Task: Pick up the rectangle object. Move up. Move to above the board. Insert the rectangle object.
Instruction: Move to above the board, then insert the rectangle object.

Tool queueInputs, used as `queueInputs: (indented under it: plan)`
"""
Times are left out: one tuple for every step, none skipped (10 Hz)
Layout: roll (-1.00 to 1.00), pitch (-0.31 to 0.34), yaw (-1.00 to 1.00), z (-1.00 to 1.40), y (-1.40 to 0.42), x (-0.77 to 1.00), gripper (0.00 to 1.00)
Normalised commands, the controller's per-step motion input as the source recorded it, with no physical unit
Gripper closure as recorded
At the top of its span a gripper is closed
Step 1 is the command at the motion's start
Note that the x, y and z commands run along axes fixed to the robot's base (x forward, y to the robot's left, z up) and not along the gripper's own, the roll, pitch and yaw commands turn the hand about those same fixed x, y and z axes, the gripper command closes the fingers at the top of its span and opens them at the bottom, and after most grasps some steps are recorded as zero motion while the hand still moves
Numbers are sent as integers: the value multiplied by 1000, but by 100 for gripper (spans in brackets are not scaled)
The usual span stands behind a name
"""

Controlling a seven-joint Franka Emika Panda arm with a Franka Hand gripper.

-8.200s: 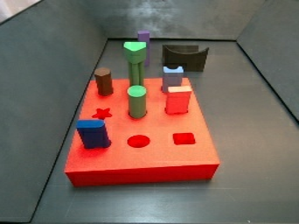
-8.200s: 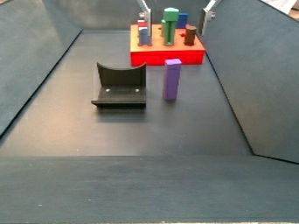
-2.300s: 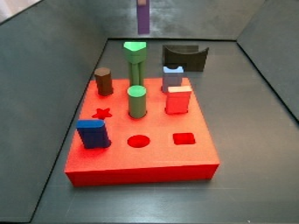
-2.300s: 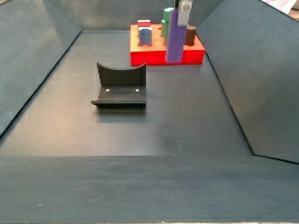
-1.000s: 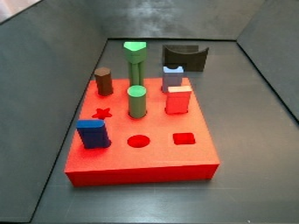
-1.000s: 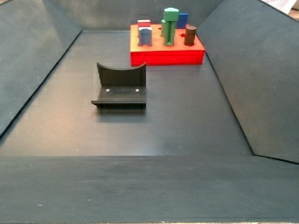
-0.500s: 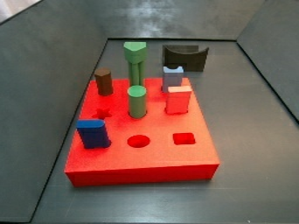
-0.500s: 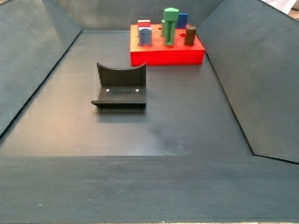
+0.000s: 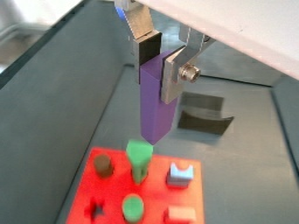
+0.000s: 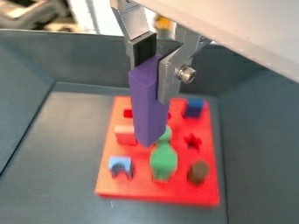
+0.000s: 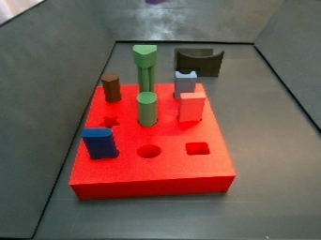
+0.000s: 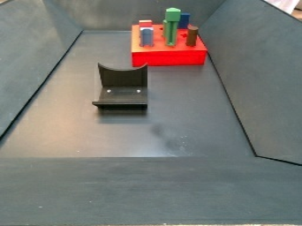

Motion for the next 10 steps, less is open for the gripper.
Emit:
queueInputs:
  plan:
    - [-21,155,1000,10,-329,107,100]
    - [-21,157,1000,15,-208,75,100]
    - [-22,162,1000,11,-156,58,100]
    - [-10,182,1000,17,-84,48,100]
    - [-4,200,1000,20,-70,51,100]
    - [19,204,761,22,-54,65,100]
    - [26,181,522,17,-46,70,100]
    - [30,145,279,16,-37,62,100]
    - [0,0,0,0,0,-37,100]
    - [80,20,-809,-317,-94,-237,100]
